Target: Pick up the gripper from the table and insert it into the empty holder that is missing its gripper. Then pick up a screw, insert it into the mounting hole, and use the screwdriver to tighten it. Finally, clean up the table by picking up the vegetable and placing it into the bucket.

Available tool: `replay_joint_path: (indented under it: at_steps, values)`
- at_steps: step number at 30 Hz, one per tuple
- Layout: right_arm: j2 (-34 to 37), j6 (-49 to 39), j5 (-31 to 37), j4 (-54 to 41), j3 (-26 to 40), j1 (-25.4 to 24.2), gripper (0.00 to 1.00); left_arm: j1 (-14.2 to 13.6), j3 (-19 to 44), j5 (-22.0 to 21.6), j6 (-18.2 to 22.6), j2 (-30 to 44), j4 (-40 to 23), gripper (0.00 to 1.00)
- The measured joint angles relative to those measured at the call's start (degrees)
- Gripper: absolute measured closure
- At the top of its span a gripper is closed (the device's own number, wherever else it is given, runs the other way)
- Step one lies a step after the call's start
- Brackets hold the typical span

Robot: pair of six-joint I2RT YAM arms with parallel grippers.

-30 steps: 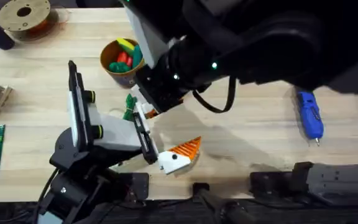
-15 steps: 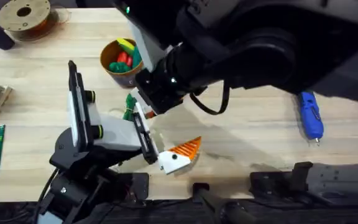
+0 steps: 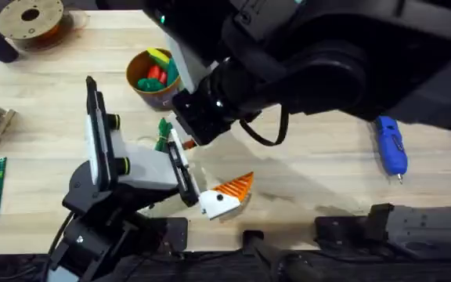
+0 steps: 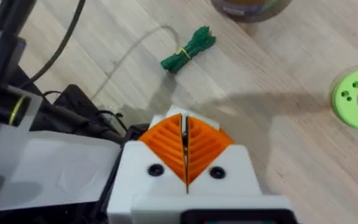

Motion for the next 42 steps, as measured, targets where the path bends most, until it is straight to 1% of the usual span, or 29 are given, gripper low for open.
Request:
replay_joint_path:
  at_steps: [14,42]
  values:
    - [1.3,0.0,0.2,0.0,0.0,0.0,0.995,0.0,0.0,0.2,-0.5,0.0,-0.1,0.014]
    - [1.5,0.5,-0.3,-2.1,0.0,0.3,0.995,0.0,0.0,1.1,-0.4,0.0,-0.1,0.013]
